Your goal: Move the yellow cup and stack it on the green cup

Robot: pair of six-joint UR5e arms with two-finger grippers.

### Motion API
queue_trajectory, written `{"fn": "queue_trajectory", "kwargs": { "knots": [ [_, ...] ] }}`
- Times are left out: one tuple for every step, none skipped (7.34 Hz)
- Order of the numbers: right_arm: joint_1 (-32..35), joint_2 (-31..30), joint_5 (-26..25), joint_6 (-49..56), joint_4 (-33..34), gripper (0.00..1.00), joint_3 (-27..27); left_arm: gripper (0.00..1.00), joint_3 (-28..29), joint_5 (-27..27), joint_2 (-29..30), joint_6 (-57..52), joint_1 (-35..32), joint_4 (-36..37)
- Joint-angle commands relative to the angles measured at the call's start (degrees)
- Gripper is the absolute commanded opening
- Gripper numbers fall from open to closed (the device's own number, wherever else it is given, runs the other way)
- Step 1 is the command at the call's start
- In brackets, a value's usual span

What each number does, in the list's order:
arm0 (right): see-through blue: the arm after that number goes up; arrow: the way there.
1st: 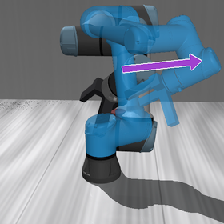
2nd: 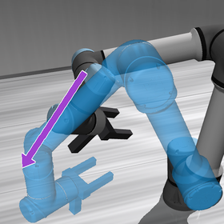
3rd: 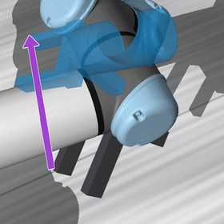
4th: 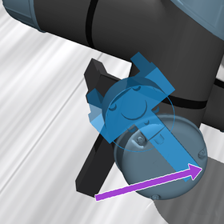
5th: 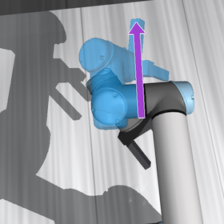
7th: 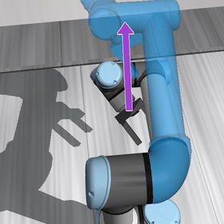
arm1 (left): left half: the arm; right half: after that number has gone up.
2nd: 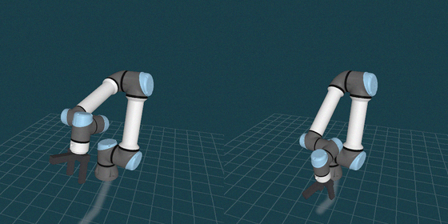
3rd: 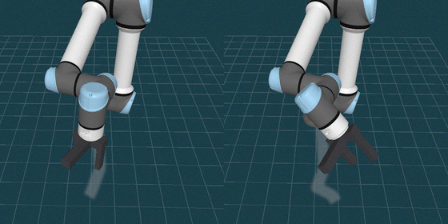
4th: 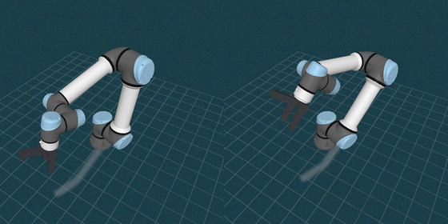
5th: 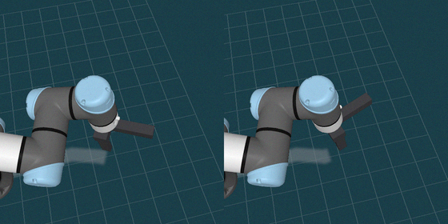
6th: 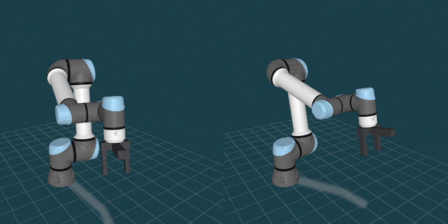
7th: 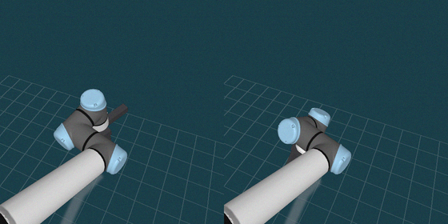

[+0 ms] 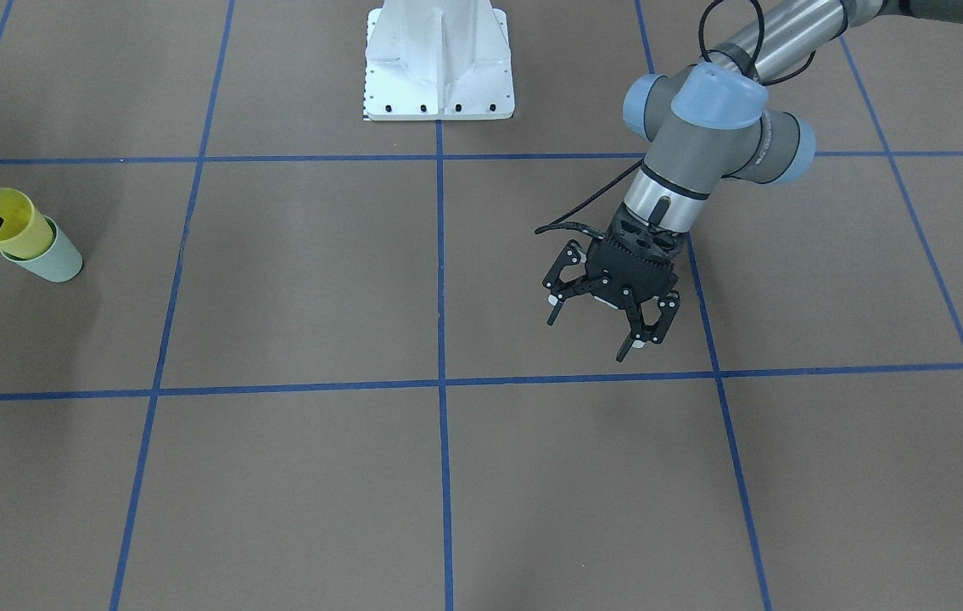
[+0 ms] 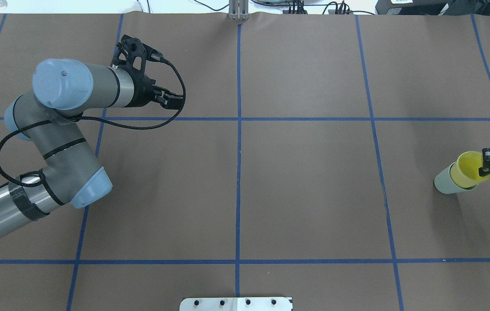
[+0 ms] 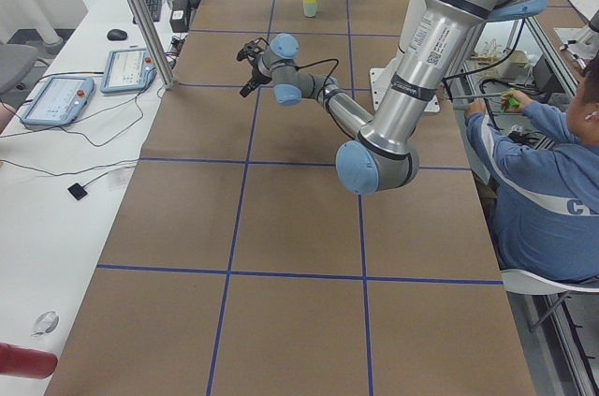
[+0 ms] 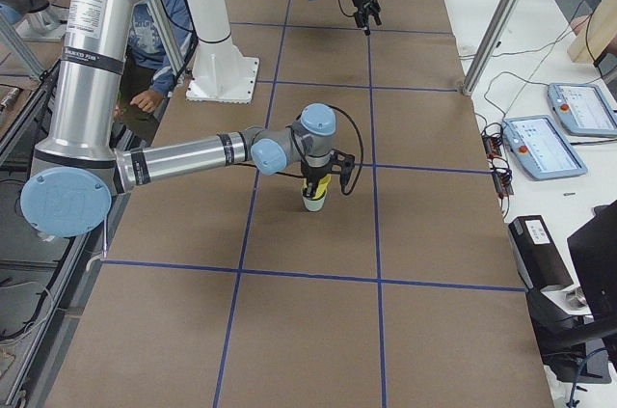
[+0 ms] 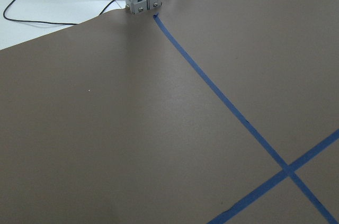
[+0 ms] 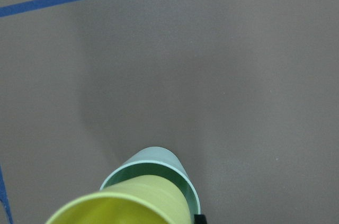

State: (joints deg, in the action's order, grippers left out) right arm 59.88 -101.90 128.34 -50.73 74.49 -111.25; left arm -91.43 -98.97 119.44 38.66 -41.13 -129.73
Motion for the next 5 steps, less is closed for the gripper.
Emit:
{"fn": "queue_trajectory", "kwargs": {
  "knots": [
    [-0.03,0.03,0.07,0.01,-0.13,1.00,0.42,1.00,-0.06,0.00,0.00,0.63,0.09,0.00],
    [0.06,0.03,0.16,0.01,-0.22,1.00,0.24,1.00,-0.15,0.00,0.00,0.80,0.00,0.00],
    [0.14,0.03,0.24,0.01,-0.22,1.00,-1.15,1.00,-0.23,-0.09,-0.17,0.81,-0.17,0.00],
    [0.32,0.21,0.16,0.01,-0.22,1.00,-2.56,1.00,-0.67,-3.22,-2.00,0.02,-2.35,0.09],
    [2.93,0.38,0.24,0.10,-0.31,1.00,-3.18,1.00,-0.41,-8.39,-4.72,-1.12,-6.81,0.18]
  ]
}}
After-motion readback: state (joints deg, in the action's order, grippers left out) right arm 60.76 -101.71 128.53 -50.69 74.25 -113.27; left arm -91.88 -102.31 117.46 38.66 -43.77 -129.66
